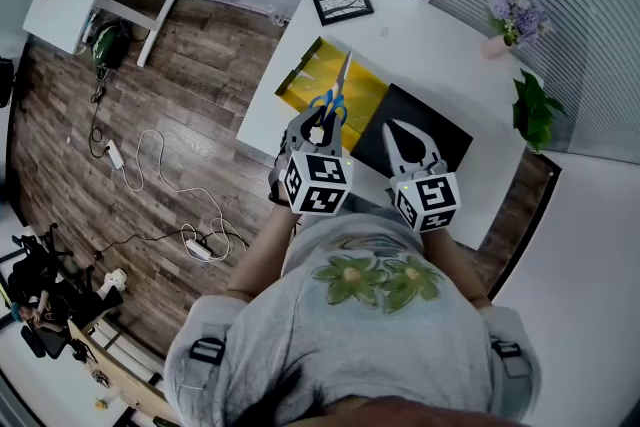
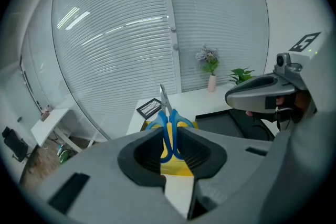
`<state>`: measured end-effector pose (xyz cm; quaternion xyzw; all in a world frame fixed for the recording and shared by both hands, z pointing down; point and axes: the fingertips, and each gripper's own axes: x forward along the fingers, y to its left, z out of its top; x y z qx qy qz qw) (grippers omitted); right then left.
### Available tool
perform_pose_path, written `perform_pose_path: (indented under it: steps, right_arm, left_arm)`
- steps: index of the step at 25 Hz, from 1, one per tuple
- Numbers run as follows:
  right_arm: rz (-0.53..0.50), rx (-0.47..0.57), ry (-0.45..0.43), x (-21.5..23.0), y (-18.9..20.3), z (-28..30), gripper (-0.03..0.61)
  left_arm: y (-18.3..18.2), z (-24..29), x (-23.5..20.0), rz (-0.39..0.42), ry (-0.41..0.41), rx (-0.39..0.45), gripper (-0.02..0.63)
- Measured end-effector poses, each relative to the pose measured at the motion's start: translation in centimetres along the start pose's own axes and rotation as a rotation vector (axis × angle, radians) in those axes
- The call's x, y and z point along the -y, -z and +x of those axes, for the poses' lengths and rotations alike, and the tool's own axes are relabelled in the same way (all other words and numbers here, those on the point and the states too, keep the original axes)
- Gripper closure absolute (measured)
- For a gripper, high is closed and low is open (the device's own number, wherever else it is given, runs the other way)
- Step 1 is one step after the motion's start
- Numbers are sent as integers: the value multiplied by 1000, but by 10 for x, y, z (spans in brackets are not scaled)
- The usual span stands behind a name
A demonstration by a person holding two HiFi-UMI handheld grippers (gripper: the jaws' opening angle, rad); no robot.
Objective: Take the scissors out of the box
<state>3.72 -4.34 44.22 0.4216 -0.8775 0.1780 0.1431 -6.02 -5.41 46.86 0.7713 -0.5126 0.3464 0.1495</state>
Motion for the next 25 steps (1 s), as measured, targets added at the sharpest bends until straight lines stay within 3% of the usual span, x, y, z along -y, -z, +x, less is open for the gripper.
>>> perform_pose_path:
  steps: [25]
  right_arm:
    - [-4, -8, -12, 0, 2, 0, 572]
  left_arm:
    - [-1, 0, -2, -3, -18, -2, 523]
